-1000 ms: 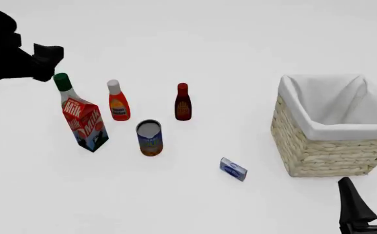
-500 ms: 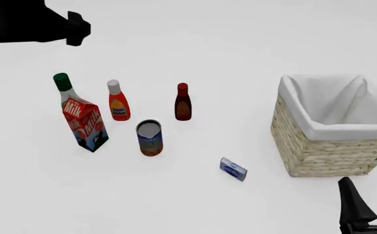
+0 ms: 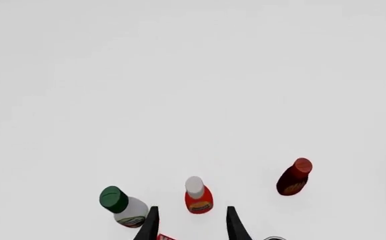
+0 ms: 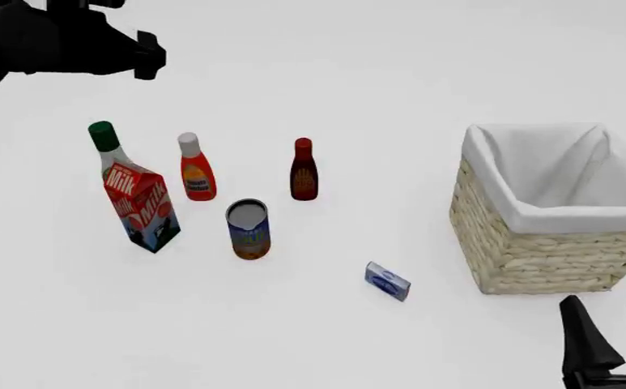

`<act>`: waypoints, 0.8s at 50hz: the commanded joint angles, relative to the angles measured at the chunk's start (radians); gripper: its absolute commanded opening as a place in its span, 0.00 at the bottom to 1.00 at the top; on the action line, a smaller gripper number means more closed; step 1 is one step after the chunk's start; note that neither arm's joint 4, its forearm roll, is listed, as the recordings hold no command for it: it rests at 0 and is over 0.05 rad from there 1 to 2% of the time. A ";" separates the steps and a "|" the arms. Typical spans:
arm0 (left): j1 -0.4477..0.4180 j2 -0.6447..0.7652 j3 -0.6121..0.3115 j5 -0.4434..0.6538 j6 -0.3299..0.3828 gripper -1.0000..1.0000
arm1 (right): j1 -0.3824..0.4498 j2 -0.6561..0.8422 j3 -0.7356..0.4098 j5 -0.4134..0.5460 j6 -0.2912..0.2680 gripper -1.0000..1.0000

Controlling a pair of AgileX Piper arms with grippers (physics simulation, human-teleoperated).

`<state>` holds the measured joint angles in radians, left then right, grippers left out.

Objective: Pick the ketchup and place it in the basket.

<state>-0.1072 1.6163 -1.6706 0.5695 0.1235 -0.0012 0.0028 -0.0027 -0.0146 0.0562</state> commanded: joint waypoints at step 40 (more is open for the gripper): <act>0.010 0.250 -0.086 -0.099 -0.032 1.00 | -0.003 0.019 0.002 0.010 0.002 1.00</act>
<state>-0.0939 1.8250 -1.7487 0.4917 0.1001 -0.0028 0.0275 -0.0007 -0.0147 0.0586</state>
